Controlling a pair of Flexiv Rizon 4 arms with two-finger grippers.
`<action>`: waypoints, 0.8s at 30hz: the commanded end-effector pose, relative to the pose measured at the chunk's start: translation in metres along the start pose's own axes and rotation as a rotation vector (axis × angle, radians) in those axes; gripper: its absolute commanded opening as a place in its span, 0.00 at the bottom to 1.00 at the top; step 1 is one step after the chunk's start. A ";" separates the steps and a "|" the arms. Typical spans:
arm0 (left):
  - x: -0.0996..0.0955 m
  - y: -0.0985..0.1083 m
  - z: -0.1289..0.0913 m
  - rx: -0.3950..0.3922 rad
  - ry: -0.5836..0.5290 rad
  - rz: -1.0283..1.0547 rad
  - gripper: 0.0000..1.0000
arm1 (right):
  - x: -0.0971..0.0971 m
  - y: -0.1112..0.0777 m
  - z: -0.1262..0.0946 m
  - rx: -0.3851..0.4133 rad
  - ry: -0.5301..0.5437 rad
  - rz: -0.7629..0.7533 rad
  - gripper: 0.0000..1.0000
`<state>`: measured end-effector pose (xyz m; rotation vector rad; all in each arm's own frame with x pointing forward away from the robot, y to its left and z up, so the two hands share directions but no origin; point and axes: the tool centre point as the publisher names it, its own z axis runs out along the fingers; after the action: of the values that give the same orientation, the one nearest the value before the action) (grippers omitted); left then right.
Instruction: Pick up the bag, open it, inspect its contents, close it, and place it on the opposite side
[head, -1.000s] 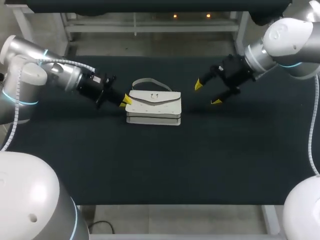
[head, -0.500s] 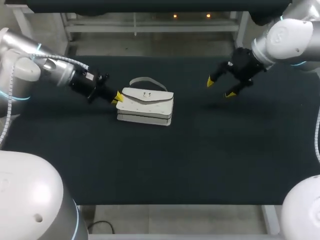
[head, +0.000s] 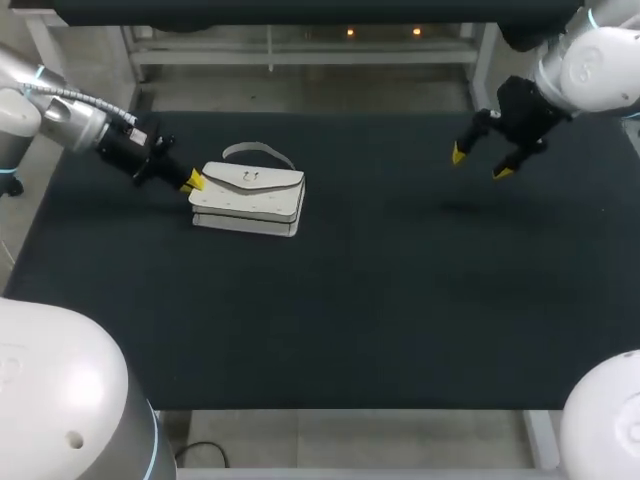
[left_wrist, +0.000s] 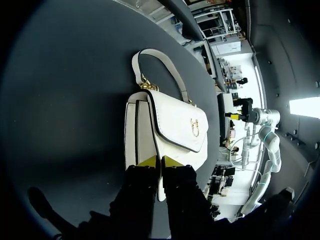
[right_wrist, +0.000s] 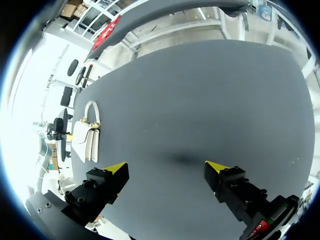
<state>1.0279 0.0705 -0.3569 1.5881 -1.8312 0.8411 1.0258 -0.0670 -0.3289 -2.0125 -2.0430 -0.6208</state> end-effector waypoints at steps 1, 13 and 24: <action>-0.007 -0.005 -0.013 -0.031 0.004 0.025 0.00 | -0.008 -0.002 -0.010 0.006 -0.012 -0.016 1.00; -0.016 -0.005 -0.024 -0.024 0.002 0.059 0.00 | -0.008 -0.002 -0.010 0.006 -0.012 -0.016 1.00; -0.028 -0.018 -0.038 0.014 0.030 0.051 0.00 | -0.018 0.004 -0.016 -0.004 -0.040 -0.005 1.00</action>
<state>1.0441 0.1019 -0.3503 1.5448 -1.8801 0.8748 1.0256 -0.0825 -0.3236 -2.0153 -2.0693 -0.6041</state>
